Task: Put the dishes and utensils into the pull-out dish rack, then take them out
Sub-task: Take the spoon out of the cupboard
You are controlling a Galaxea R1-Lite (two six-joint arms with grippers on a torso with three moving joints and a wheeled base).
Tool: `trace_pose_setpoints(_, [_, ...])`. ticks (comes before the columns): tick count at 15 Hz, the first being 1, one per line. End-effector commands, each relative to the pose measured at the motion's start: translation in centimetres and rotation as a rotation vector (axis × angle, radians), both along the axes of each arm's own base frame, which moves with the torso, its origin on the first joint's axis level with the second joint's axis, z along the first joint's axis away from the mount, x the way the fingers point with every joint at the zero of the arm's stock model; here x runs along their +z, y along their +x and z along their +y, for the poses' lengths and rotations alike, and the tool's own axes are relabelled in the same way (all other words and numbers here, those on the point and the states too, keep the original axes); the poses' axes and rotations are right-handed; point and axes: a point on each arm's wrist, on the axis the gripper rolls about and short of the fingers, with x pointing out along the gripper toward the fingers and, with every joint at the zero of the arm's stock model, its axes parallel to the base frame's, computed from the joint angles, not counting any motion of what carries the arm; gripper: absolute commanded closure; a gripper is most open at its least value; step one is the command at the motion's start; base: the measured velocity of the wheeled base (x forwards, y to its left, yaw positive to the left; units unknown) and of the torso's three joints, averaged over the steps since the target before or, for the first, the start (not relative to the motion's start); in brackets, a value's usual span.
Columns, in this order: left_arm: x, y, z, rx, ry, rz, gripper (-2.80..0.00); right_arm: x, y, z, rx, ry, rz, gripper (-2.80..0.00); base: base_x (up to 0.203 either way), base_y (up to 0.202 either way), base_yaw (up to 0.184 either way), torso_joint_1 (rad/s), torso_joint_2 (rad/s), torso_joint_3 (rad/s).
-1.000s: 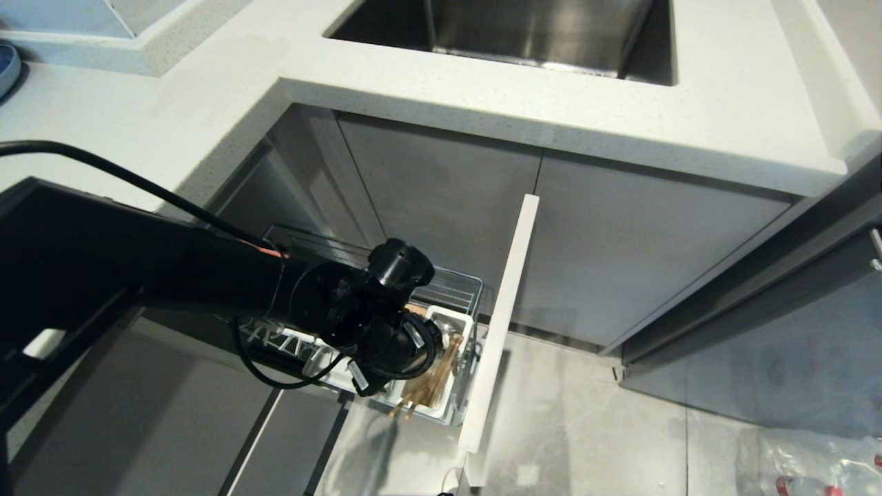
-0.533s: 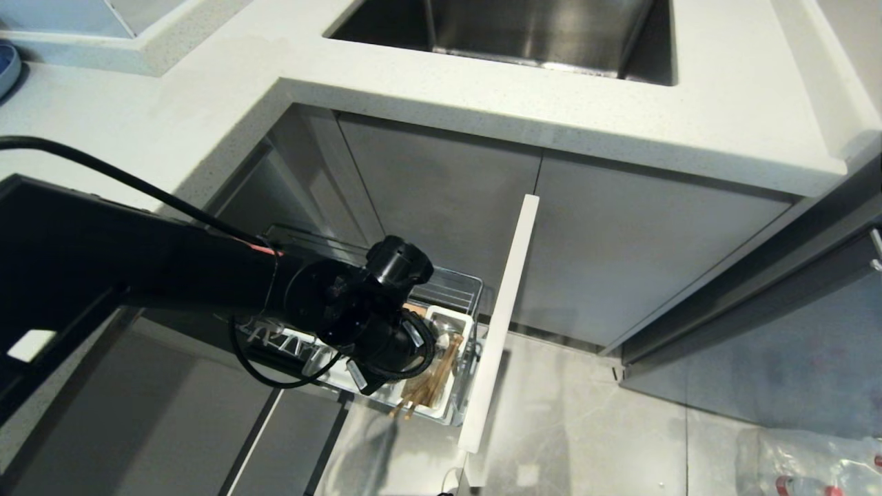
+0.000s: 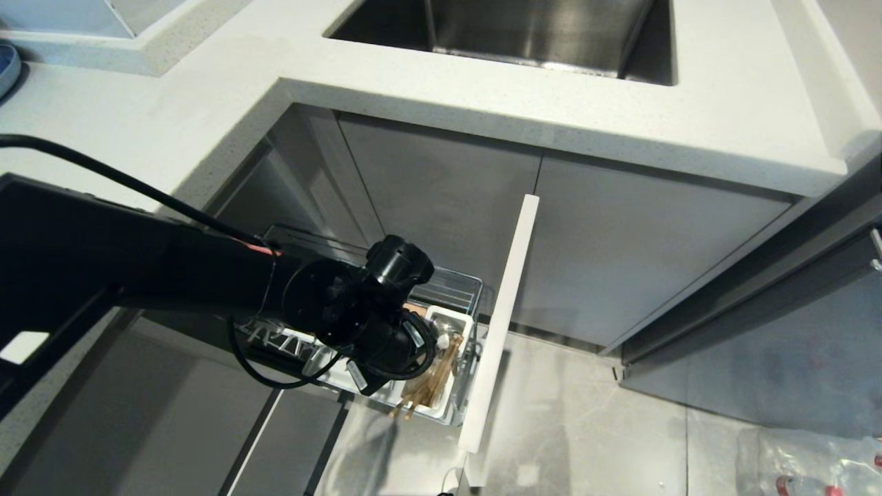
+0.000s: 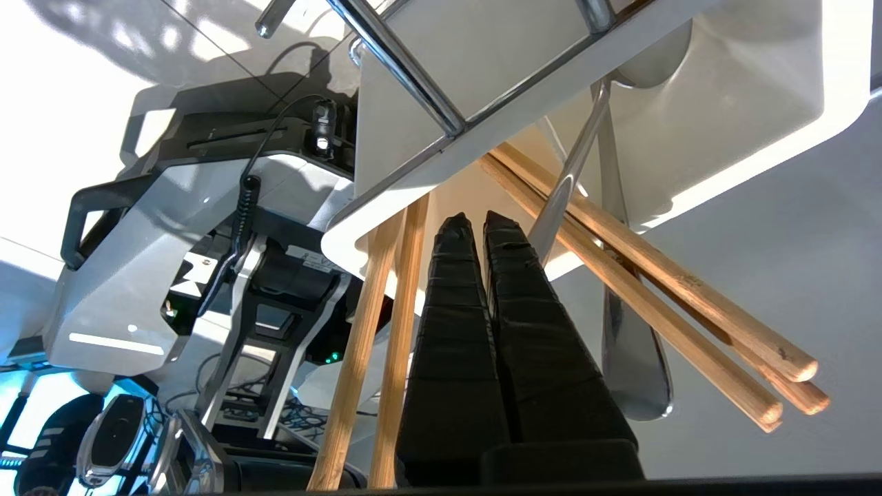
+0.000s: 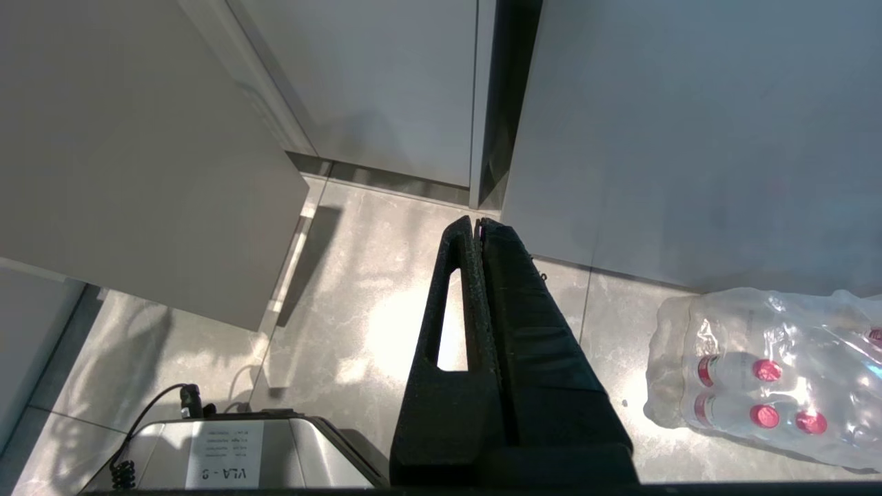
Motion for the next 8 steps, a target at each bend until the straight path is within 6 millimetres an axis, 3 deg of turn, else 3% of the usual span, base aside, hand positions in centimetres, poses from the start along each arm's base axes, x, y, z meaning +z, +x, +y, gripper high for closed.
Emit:
trace_pose_setpoints(1, [0.32,-0.12,0.11,0.007,-0.006,-0.005,0.0,-0.04,0.02,0.0,0.0,0.0,0.002,0.0,0.0,0.0,0.0,0.0,0.0,0.0])
trace_pose_setpoints(2, [0.71,-0.24,0.24,0.008,-0.012,-0.013,0.0,-0.04,0.02,0.0,0.0,0.0,0.002,0.0,0.0,0.0,0.0,0.0,0.0,0.0])
trace_pose_setpoints(3, [0.89,-0.35,0.26,0.006,-0.014,-0.017,-2.8,-0.04,0.02,0.0,0.0,0.0,0.002,0.0,0.0,0.0,0.0,0.0,0.0,0.0])
trace_pose_setpoints(8, [0.83,-0.49,0.26,0.004,-0.009,-0.009,-2.8,-0.04,0.02,0.0,0.0,0.0,0.002,0.0,0.0,0.0,0.0,0.0,0.0,0.0])
